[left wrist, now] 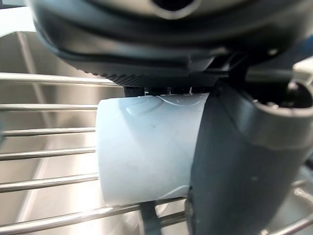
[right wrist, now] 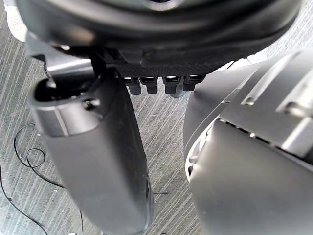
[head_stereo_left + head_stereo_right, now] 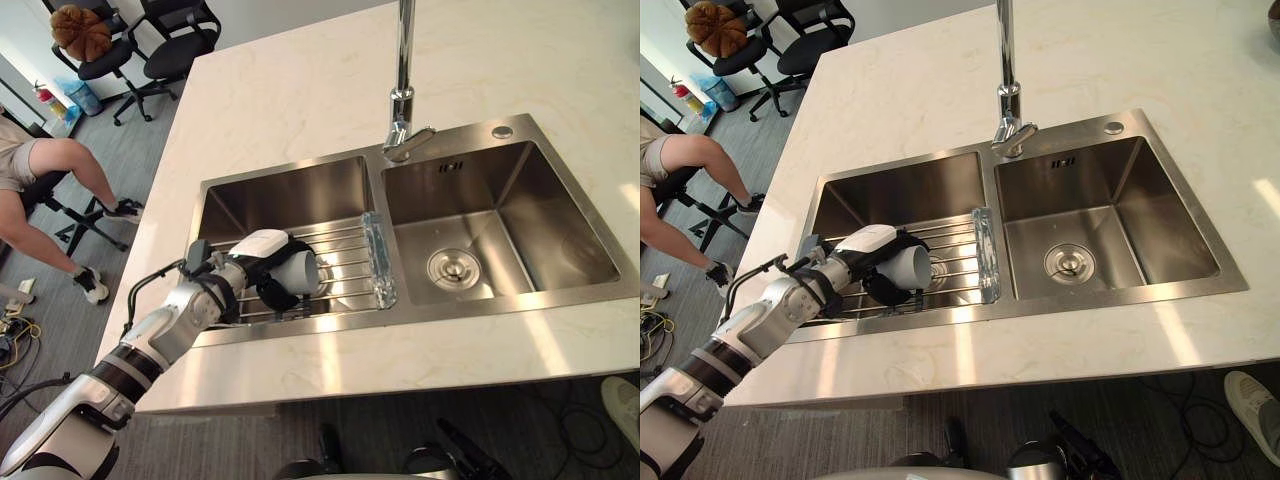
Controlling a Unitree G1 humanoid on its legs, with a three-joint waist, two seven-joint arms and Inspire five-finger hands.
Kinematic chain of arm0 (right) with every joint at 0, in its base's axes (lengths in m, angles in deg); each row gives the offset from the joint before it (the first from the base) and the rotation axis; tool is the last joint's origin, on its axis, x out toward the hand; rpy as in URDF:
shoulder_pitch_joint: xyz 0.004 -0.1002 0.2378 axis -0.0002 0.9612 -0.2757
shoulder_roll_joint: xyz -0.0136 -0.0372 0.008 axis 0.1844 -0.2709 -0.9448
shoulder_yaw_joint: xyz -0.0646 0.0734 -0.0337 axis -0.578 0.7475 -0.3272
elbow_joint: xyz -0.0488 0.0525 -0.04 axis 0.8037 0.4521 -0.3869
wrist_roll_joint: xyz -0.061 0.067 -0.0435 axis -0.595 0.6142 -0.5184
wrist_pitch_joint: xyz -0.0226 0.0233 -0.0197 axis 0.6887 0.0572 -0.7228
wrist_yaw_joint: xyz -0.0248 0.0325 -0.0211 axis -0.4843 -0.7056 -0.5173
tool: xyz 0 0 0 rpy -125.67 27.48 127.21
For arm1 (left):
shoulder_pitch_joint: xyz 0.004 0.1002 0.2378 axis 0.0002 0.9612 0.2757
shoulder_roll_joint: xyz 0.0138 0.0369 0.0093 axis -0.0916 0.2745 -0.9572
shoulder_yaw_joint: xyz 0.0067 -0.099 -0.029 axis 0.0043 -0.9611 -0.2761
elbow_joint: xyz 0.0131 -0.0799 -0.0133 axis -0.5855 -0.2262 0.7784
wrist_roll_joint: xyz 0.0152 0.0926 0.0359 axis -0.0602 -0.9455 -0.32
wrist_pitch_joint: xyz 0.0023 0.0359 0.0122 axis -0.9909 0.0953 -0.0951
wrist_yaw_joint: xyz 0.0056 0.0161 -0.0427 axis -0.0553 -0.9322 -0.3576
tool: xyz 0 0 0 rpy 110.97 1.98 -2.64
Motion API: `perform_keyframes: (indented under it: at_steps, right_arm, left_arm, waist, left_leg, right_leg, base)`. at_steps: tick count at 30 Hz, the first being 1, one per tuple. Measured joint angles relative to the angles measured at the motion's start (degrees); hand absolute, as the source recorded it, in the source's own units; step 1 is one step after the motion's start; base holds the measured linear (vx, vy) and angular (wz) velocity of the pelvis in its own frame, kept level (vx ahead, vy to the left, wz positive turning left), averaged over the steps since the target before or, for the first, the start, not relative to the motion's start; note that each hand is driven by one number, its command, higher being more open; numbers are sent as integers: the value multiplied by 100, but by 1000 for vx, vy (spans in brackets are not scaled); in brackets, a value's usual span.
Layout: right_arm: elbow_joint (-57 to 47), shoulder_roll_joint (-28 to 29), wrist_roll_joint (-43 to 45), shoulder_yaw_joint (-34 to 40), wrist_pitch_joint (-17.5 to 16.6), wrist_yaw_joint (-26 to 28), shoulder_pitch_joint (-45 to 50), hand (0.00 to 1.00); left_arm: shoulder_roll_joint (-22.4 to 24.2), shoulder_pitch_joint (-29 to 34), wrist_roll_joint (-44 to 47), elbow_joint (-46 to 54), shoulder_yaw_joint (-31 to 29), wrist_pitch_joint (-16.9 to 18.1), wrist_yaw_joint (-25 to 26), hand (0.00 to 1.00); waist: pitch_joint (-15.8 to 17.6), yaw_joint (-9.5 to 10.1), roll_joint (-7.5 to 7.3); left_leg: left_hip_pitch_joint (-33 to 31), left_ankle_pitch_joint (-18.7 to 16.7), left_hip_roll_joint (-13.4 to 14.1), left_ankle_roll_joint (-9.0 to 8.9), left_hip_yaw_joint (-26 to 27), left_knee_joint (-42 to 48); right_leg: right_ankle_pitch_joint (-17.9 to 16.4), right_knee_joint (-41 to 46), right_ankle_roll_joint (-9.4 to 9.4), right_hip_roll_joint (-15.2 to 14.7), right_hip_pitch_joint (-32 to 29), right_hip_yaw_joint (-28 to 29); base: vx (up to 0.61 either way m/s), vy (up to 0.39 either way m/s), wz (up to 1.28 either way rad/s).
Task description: Walk over to the sink, pick up the cup, carry it to the dishwasher, place the cup inside the dishwasher, then close the dishwasher door
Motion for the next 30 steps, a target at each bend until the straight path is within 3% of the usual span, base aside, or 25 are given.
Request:
perform_keyframes:
  at_steps: [3,4,10,16,21,24,27,30]
  right_arm:
    - [3,39,4,0,-59,49,-1,100]
    - [7,47,5,2,-70,55,8,100]
    - [112,199,-11,442,-225,170,20,100]
    - [119,410,-72,714,-317,170,36,100]
    - [103,713,-383,927,-330,123,101,100]
    - [91,809,-589,984,-329,130,322,100]
    - [94,856,-709,974,-317,133,513,100]
    - [85,854,-744,873,-290,174,470,100]
  left_arm:
    - [143,653,-43,389,-390,360,1269,0]
    - [226,773,-68,486,-534,449,1464,0]
    - [1265,1538,-67,1796,-2255,1153,3041,0]
    - [2161,1971,1062,2424,-3054,1701,3311,0]
    - [2641,2337,1968,2433,-3330,1874,3263,0]
    - [2897,2379,2316,2372,-3455,1908,3272,0]
    - [2989,2385,2352,2084,-3521,2006,3312,0]
    - [2991,2446,2403,1916,-3688,1997,3430,0]
  waist:
    - [68,35,-51]
    - [77,59,-64]
    - [96,529,-107]
    - [37,787,-242]
    - [-144,949,-603]
    - [-178,919,-859]
    - [-203,907,-922]
    - [-266,937,-1035]
  left_leg:
    - [-27,4,-21,5,-88,3]
    - [-34,6,-23,7,-108,4]
    - [-84,41,-62,57,-297,12]
    - [-22,57,-147,81,-422,28]
    - [-1,38,-220,96,-495,25]
    - [18,-21,-436,169,-791,6]
    - [-6,43,-487,179,-1110,106]
    - [-193,33,-514,210,-1239,332]
  right_leg:
    - [4,-8,7,-10,31,-112]
    - [4,-8,7,-11,36,-135]
    - [-1,21,10,-44,92,-365]
    - [-223,399,17,-153,63,-474]
    - [-465,801,6,-241,-53,-507]
    - [-840,1548,-56,-531,-171,-640]
    - [-835,2446,-111,-587,-474,-154]
    - [-868,2325,-71,-518,-442,198]
  base:
    - [-6,-5,14]
    - [-5,-6,16]
    - [-19,-7,16]
    - [-41,-4,13]
    - [-44,-1,7]
    - [4,3,44]
    - [57,-7,59]
    - [48,-58,38]
